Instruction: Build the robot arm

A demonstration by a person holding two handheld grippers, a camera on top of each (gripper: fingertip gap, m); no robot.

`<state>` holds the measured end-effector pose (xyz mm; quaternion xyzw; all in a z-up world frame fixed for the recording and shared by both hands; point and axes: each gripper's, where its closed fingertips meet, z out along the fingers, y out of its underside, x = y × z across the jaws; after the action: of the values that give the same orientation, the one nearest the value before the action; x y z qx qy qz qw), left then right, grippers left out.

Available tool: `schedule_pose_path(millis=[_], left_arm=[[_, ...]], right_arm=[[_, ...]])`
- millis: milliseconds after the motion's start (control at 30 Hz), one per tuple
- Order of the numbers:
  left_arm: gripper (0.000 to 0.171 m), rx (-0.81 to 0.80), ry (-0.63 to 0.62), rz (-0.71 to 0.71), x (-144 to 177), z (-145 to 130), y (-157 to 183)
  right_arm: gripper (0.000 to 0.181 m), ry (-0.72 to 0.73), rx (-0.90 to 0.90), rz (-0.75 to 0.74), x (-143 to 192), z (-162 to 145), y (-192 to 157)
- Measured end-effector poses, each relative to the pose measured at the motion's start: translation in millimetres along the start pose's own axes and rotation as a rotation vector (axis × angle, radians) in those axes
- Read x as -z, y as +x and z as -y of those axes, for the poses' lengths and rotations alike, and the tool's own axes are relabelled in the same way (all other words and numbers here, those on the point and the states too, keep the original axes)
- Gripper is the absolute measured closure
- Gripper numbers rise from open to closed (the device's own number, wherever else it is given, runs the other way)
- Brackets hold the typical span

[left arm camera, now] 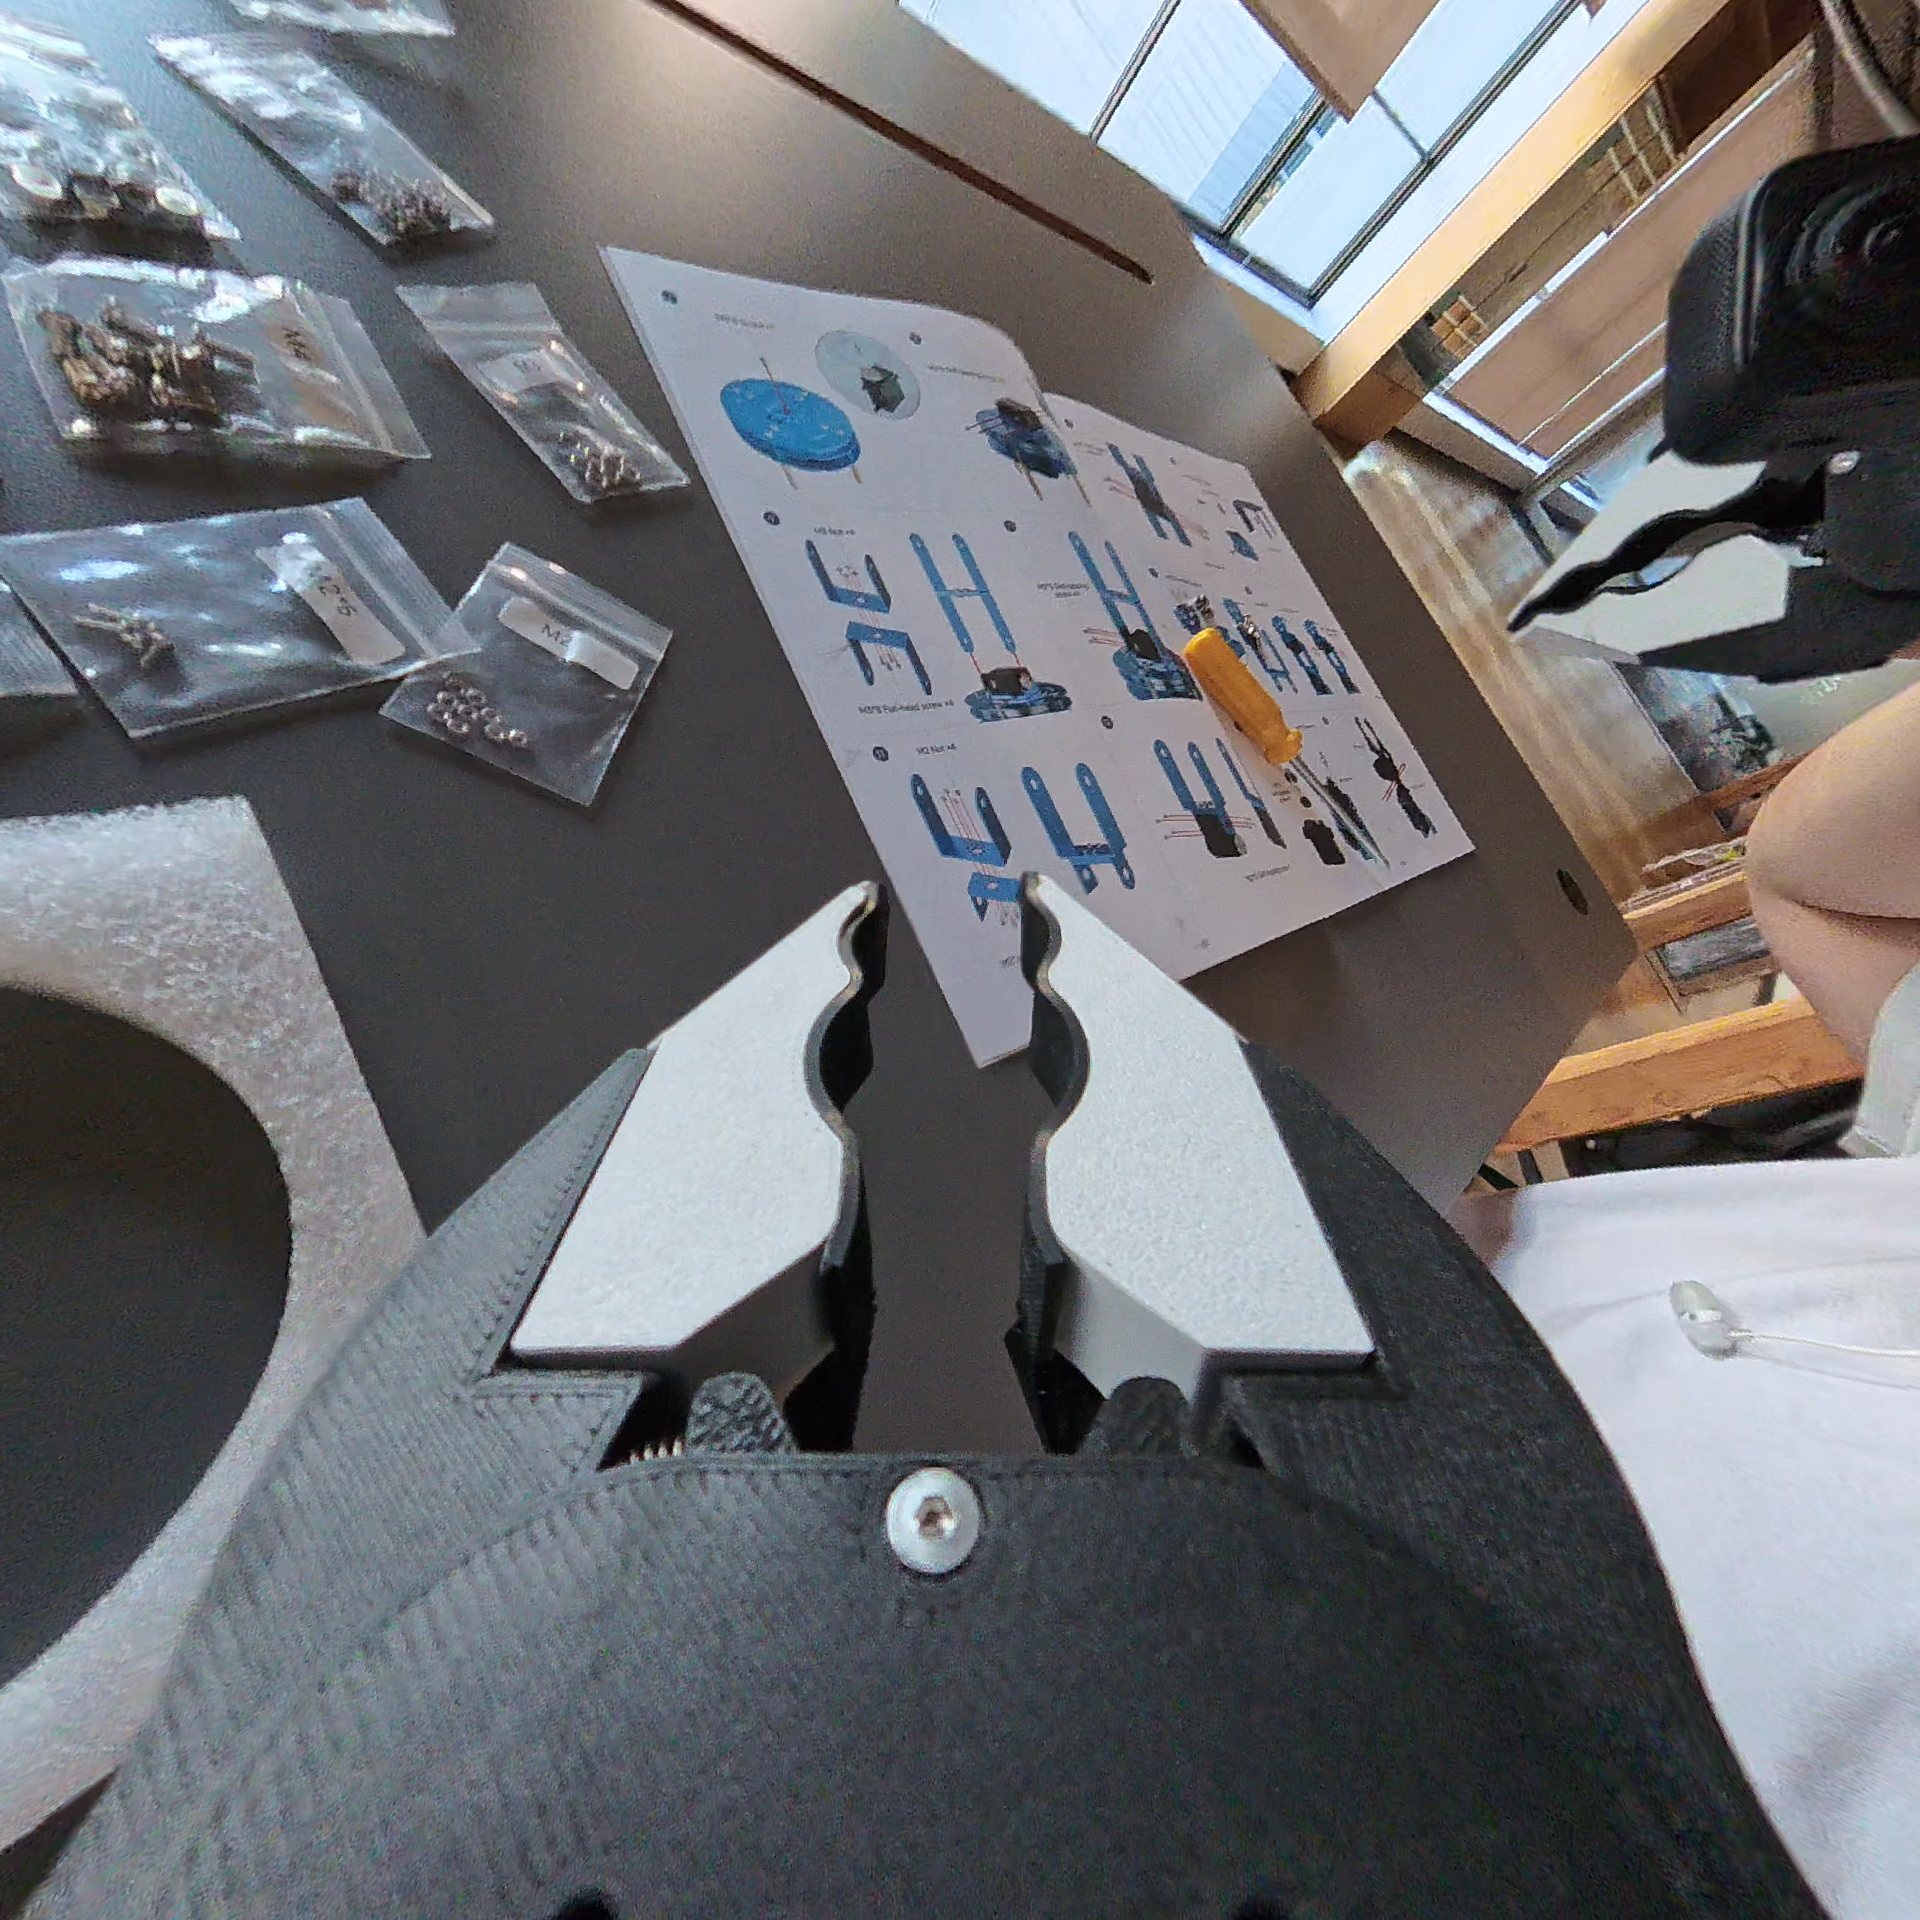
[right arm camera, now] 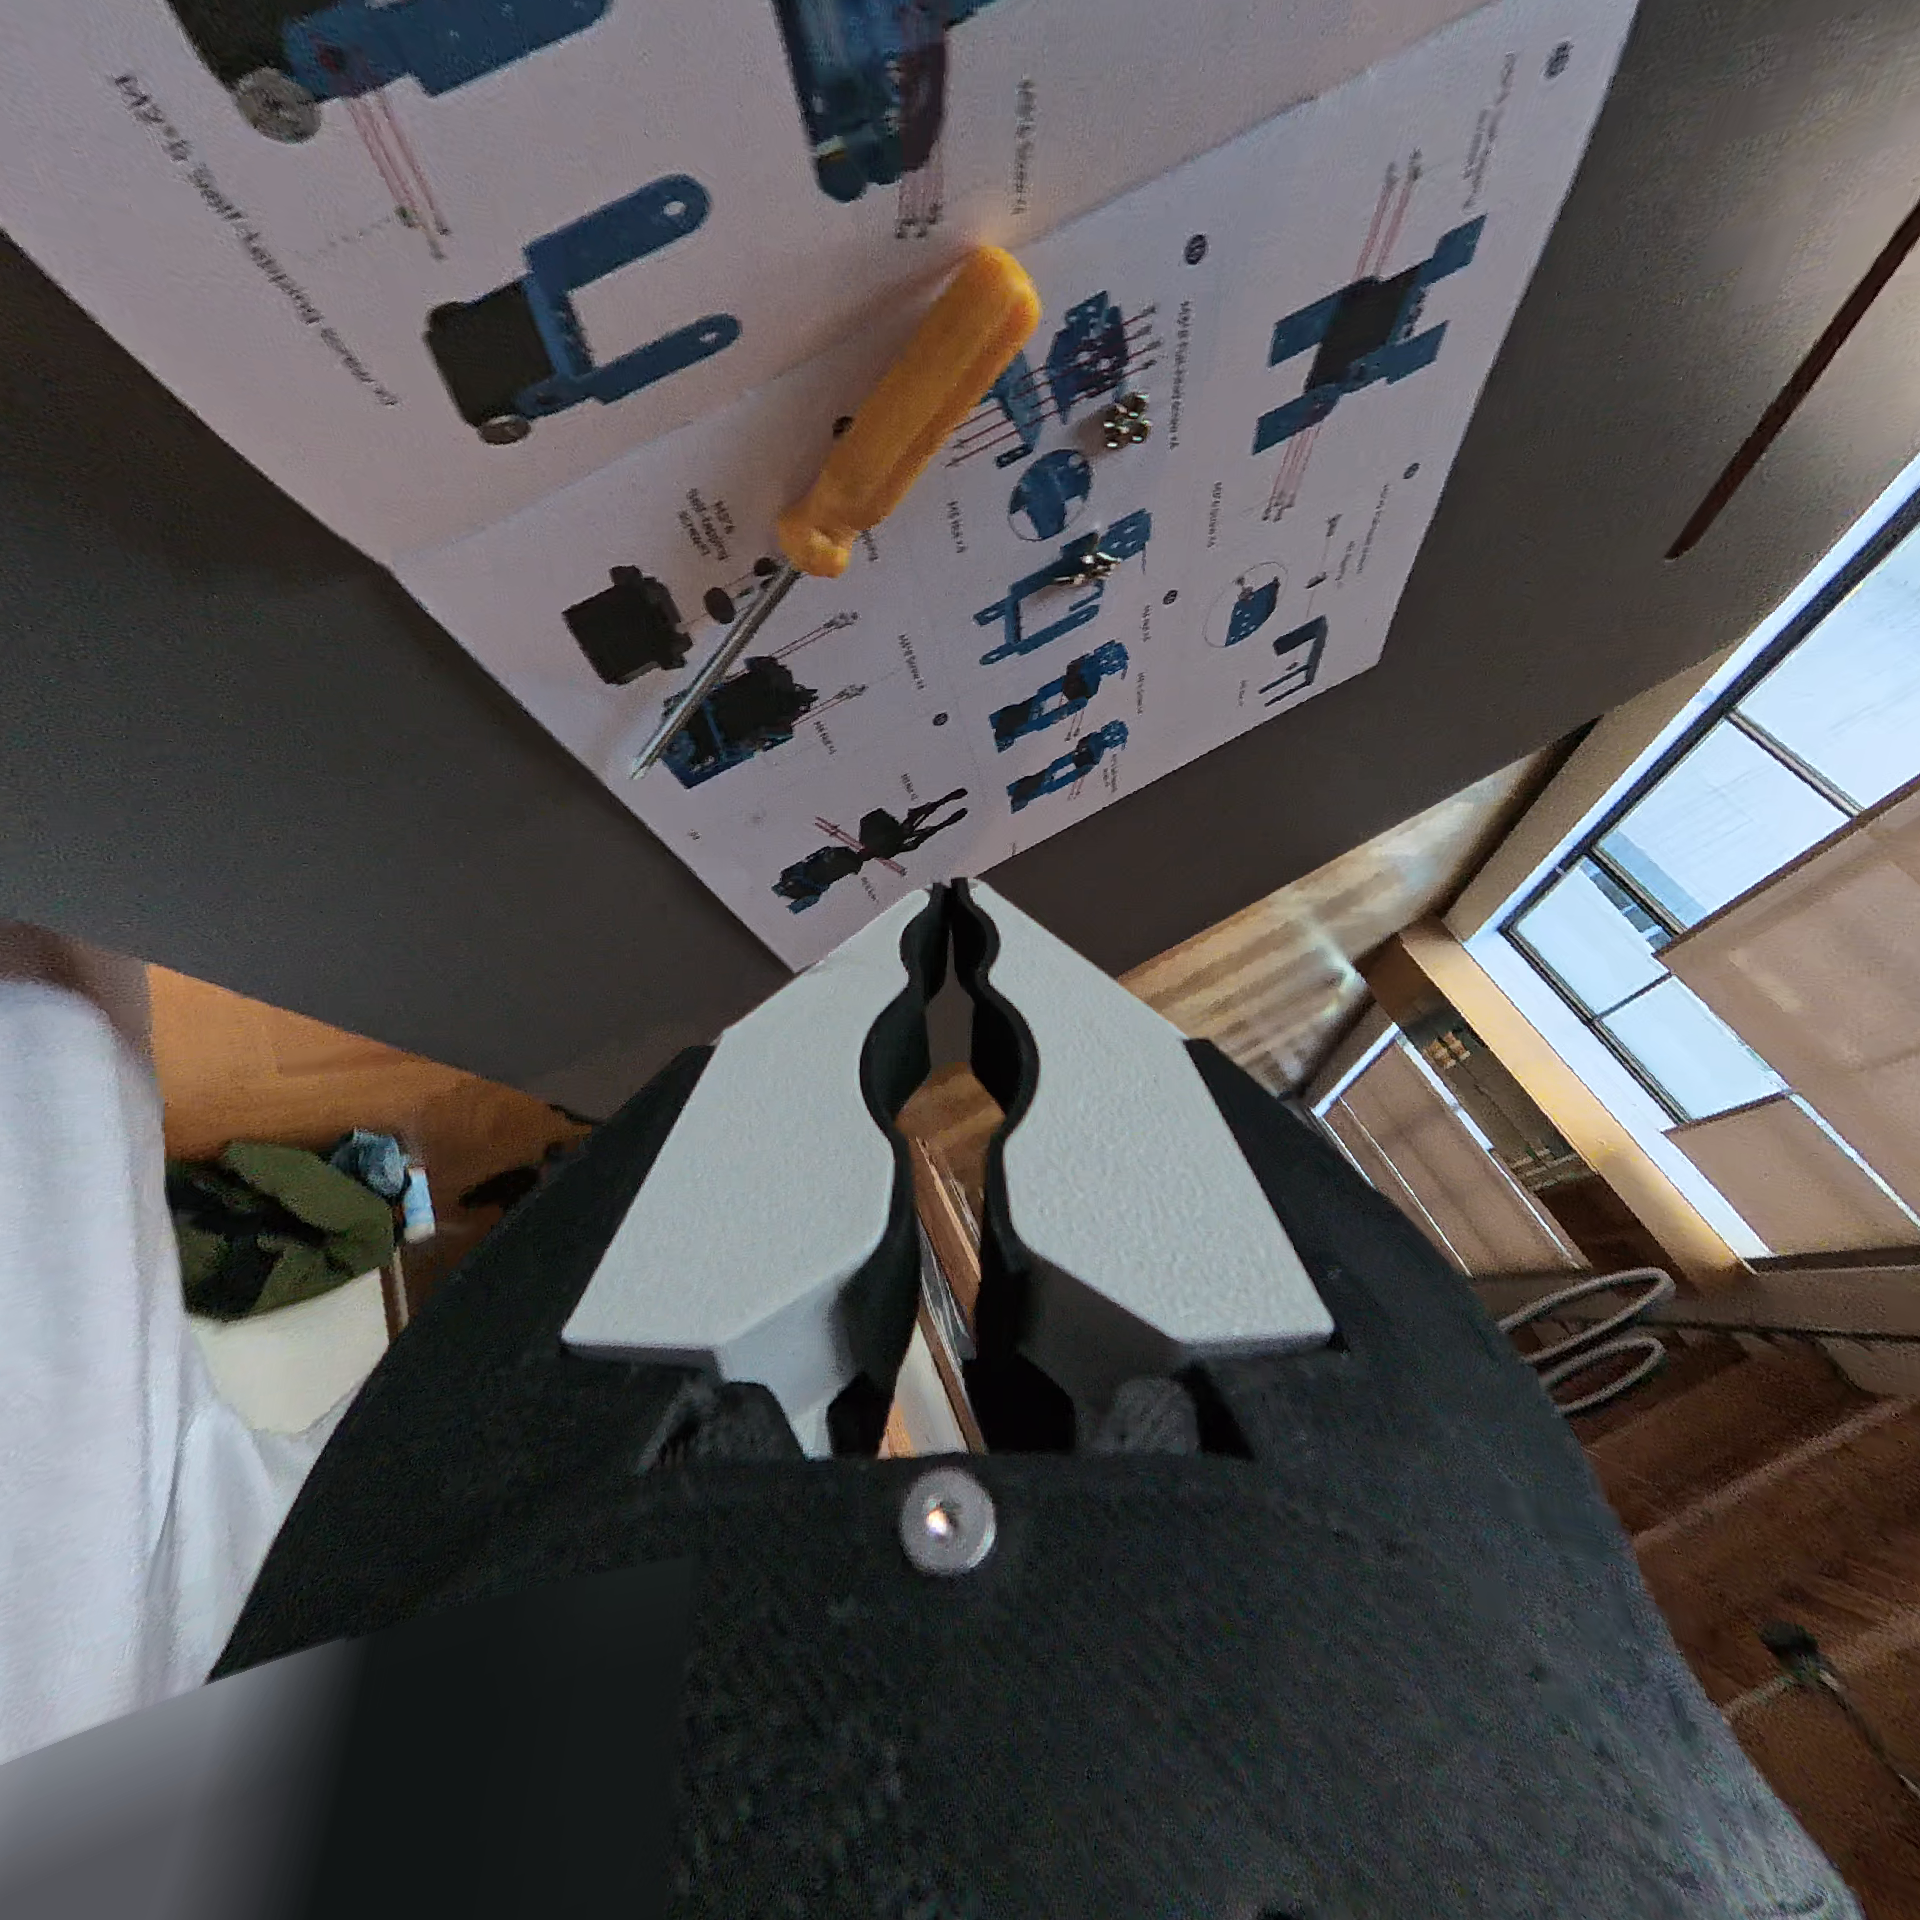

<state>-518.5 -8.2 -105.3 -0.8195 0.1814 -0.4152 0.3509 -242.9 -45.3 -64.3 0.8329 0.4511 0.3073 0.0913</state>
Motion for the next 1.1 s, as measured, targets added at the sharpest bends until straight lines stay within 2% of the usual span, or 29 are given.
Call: schedule_pose_path(millis=[67,233,367,467,567,700,800,867,1033,1100], left_arm=[[0.148,0.026,-0.035,-0.008,-0.1,-3.5,-0.3],[0.150,0.036,0.008,0.005,13.1,1.3,3.0],[0.154,0.064,0.012,0.046,29.4,-18.2,-0.9],[0.155,0.090,0.033,0.084,56.3,-35.4,-3.2],[0.155,0.125,0.081,0.116,100.9,-46.7,-5.9],[0.154,0.127,0.203,0.193,185.6,-62.4,-15.1],[0.153,0.114,0.323,0.295,266.5,-82.5,-33.6],[0.153,0.095,0.402,0.370,331.5,-99.7,-46.3],[0.149,-0.057,0.548,0.627,512.7,-157.7,-78.1],[0.146,-0.074,0.543,0.733,577.1,-186.9,-96.3]], right_arm=[[0.181,-0.047,0.029,0.004,0.6,-1.3,-4.6],[0.181,-0.152,0.084,0.024,5.1,-11.7,-11.5],[0.181,-0.149,0.139,0.053,14.9,-0.5,-23.4],[0.181,-0.123,0.176,0.077,31.3,12.5,-39.0],[0.181,-0.102,0.203,0.021,61.7,29.4,-47.9],[0.181,-0.057,0.254,-0.084,114.2,67.1,-70.9],[0.181,0.037,0.319,-0.116,155.9,116.6,-103.5],[0.181,0.122,0.346,-0.117,180.9,156.3,-125.0],[0.181,0.514,0.255,-0.061,251.6,272.3,-176.2],[0.181,0.718,0.217,0.054,285.5,319.3,-211.7]])
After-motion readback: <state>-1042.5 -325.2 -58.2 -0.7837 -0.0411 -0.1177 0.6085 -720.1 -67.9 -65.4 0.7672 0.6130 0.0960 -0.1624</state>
